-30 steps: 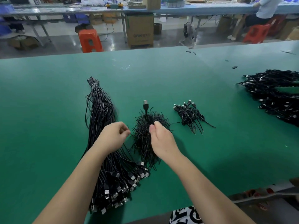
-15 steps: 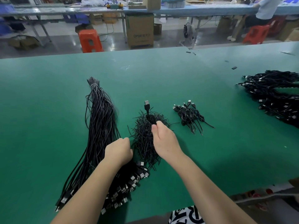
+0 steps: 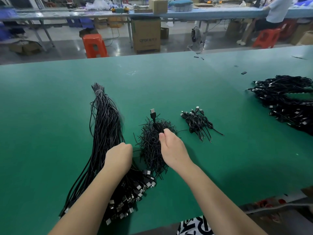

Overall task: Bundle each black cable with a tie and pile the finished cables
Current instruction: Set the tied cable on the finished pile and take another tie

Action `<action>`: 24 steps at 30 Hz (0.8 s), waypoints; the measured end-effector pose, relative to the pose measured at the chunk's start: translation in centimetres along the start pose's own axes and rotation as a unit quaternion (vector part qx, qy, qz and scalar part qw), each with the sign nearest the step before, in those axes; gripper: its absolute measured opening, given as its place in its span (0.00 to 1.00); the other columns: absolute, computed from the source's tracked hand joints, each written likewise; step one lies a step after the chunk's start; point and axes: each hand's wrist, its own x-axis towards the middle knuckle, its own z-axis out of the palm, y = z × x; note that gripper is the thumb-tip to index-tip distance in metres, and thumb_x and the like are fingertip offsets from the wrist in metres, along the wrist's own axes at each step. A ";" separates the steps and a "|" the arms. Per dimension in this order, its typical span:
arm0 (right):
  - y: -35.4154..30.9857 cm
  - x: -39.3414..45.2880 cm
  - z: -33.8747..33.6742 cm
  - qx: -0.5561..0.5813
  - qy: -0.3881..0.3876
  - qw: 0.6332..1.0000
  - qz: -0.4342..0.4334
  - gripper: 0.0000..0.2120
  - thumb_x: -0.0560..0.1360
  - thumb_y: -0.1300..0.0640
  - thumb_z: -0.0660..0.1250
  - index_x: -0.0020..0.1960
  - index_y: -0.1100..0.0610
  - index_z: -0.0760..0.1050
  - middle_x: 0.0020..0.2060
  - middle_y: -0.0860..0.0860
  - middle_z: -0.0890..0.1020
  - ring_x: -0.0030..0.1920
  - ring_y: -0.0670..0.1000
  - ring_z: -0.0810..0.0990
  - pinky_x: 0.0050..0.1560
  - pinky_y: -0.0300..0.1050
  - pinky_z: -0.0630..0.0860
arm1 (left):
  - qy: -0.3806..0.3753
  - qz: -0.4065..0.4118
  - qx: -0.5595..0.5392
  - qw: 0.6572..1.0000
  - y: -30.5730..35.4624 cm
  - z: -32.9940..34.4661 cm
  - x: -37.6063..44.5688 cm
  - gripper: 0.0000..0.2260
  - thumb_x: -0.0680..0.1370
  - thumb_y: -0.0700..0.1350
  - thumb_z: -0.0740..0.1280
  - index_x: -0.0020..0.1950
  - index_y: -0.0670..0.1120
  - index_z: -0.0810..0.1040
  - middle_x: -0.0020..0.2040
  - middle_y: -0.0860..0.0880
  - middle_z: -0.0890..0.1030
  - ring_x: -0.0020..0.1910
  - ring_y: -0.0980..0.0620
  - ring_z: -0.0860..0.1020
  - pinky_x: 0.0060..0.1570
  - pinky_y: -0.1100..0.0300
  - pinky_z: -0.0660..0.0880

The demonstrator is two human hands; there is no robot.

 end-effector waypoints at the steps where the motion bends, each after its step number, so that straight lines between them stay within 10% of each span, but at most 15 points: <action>1: 0.0 0.0 -0.1 0.002 0.004 1.000 -0.002 0.17 0.86 0.50 0.50 0.38 0.49 0.57 0.35 0.47 0.68 0.33 0.46 0.66 0.33 0.44 0.62 | 0.008 0.003 0.014 1.000 -0.3 -0.4 -0.2 0.10 0.79 0.37 0.66 0.40 0.47 0.71 0.38 0.51 0.69 0.34 0.49 0.74 0.31 0.56 0.69; 8: -0.5 -0.3 -0.6 0.097 0.009 0.995 0.015 0.16 0.86 0.50 0.51 0.41 0.54 0.63 0.34 0.47 0.69 0.34 0.47 0.67 0.36 0.45 0.65 | 0.106 -0.023 0.006 0.994 -2.5 -2.8 -1.6 0.09 0.80 0.42 0.64 0.40 0.49 0.73 0.40 0.53 0.72 0.31 0.52 0.72 0.27 0.58 0.69; 15: -2.3 -2.0 0.3 0.143 -0.100 0.982 -0.078 0.15 0.86 0.48 0.52 0.44 0.50 0.68 0.35 0.47 0.74 0.35 0.46 0.72 0.40 0.45 0.72 | 0.137 -0.002 -0.499 0.856 0.1 -6.0 -2.8 0.08 0.77 0.45 0.71 0.37 0.53 0.82 0.27 0.60 0.77 0.25 0.61 0.71 0.26 0.70 0.65; 21: -1.7 -1.6 0.7 0.178 -0.095 0.978 -0.054 0.11 0.85 0.48 0.53 0.60 0.47 0.72 0.40 0.46 0.80 0.40 0.45 0.76 0.44 0.44 0.73 | 0.118 0.052 -0.538 0.833 1.0 -6.3 -3.6 0.09 0.77 0.42 0.71 0.38 0.52 0.82 0.27 0.60 0.75 0.25 0.60 0.68 0.27 0.68 0.62; 24: -1.6 -1.4 0.8 0.212 -0.071 0.973 -0.047 0.11 0.83 0.47 0.53 0.51 0.44 0.74 0.34 0.34 0.77 0.36 0.38 0.73 0.38 0.35 0.67 | 0.110 0.070 -0.519 0.845 1.3 -6.4 -3.8 0.11 0.77 0.41 0.72 0.38 0.55 0.82 0.31 0.62 0.78 0.29 0.62 0.72 0.30 0.70 0.66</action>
